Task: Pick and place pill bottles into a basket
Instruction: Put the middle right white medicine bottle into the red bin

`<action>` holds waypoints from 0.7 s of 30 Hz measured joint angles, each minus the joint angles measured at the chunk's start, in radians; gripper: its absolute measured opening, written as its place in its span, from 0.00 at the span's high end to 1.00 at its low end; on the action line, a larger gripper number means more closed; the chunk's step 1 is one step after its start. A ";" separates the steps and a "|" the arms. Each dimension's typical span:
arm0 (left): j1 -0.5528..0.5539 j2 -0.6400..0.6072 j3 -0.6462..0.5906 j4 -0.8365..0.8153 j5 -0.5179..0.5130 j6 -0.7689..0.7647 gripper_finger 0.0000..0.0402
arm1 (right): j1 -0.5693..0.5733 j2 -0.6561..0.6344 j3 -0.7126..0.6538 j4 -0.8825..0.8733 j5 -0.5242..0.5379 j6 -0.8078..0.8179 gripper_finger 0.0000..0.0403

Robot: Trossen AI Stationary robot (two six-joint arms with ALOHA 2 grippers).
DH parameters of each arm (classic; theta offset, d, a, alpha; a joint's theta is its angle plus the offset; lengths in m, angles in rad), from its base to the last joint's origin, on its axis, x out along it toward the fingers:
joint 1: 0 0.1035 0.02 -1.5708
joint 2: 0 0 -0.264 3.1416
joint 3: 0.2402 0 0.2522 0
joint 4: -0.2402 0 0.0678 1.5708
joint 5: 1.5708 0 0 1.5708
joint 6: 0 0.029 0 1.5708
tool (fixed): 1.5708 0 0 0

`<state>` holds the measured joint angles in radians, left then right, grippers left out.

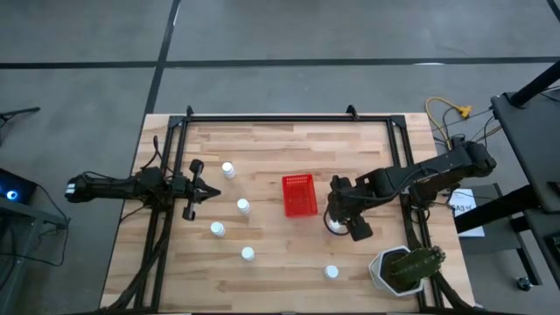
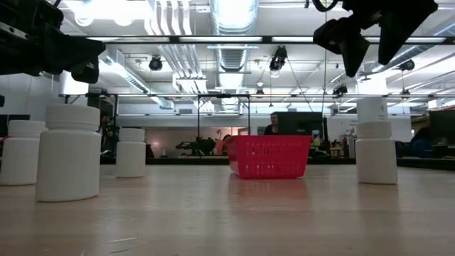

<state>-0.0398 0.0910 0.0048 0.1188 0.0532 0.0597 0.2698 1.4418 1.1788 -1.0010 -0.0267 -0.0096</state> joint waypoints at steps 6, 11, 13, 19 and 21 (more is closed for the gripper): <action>0.000 0.000 0.000 0.000 0.000 0.000 1.00 | 0.017 0.000 -0.072 0.080 -0.001 0.008 0.46; 0.000 0.000 0.000 0.000 0.000 0.000 1.00 | 0.021 0.000 -0.116 0.146 -0.005 0.007 0.46; 0.000 0.000 0.000 0.000 0.000 0.000 1.00 | 0.021 0.000 -0.124 0.154 -0.005 0.004 0.46; 0.000 0.000 0.000 0.000 0.000 0.000 1.00 | 0.021 0.000 -0.158 0.217 -0.008 0.003 0.46; 0.000 0.000 0.000 0.000 0.000 0.000 1.00 | 0.021 0.000 -0.175 0.248 -0.008 0.002 0.46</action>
<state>-0.0397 0.0910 0.0048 0.1188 0.0530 0.0597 0.2905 1.4418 1.0039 -0.7534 -0.0349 -0.0074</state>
